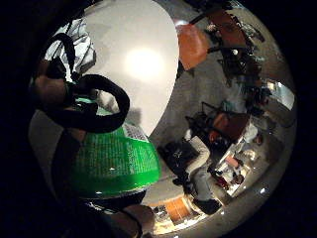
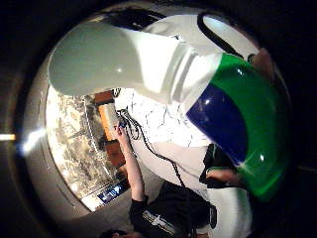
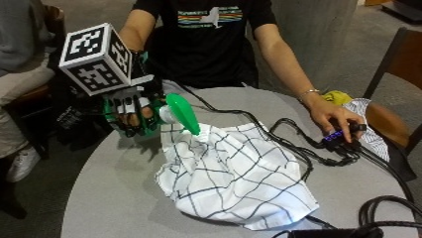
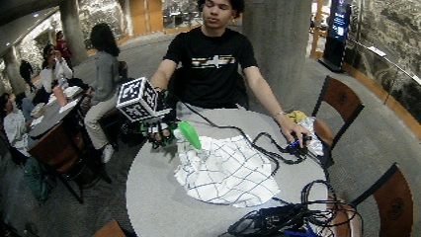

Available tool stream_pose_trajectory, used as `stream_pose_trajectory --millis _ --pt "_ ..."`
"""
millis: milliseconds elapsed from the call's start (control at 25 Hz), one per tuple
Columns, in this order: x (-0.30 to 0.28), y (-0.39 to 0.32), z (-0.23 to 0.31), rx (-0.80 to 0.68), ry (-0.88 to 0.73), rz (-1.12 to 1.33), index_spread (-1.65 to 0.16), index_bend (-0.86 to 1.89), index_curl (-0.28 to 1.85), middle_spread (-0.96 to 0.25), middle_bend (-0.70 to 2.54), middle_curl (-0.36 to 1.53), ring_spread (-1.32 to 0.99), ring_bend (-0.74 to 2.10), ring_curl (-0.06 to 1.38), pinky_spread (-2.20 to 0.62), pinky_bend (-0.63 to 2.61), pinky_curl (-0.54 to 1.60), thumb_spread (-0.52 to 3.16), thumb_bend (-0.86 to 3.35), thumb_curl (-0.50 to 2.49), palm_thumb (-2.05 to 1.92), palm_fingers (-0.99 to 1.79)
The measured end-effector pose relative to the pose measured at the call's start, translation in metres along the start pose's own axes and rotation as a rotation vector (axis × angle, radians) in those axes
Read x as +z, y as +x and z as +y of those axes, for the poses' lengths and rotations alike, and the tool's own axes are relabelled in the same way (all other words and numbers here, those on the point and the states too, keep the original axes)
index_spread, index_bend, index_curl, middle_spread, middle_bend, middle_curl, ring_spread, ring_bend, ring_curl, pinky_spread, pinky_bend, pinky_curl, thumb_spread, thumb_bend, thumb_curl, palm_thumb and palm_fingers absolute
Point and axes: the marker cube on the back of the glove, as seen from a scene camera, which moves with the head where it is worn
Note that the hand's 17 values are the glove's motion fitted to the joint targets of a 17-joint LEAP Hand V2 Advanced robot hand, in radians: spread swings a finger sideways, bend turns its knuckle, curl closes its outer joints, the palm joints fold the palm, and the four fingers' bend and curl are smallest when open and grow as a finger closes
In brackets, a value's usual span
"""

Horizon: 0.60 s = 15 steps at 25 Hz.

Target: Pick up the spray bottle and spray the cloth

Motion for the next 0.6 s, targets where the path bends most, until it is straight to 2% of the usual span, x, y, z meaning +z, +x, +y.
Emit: stream_pose_trajectory --millis 240,599 --pt "-0.001 -0.003 0.007 -0.061 0.106 -0.16 -0.19 0.1 0.26 -0.01 0.23 0.44 -0.01 0.49 0.38 0.07 0.53 0.32 0.66 -0.03 0.61 0.96 1.08" --pt "-0.019 -0.015 0.034 -0.268 0.406 -0.641 -0.19 0.1 0.26 -0.01 0.23 0.45 -0.01 0.49 0.39 0.06 0.52 0.32 0.67 -0.03 0.62 0.96 1.08"
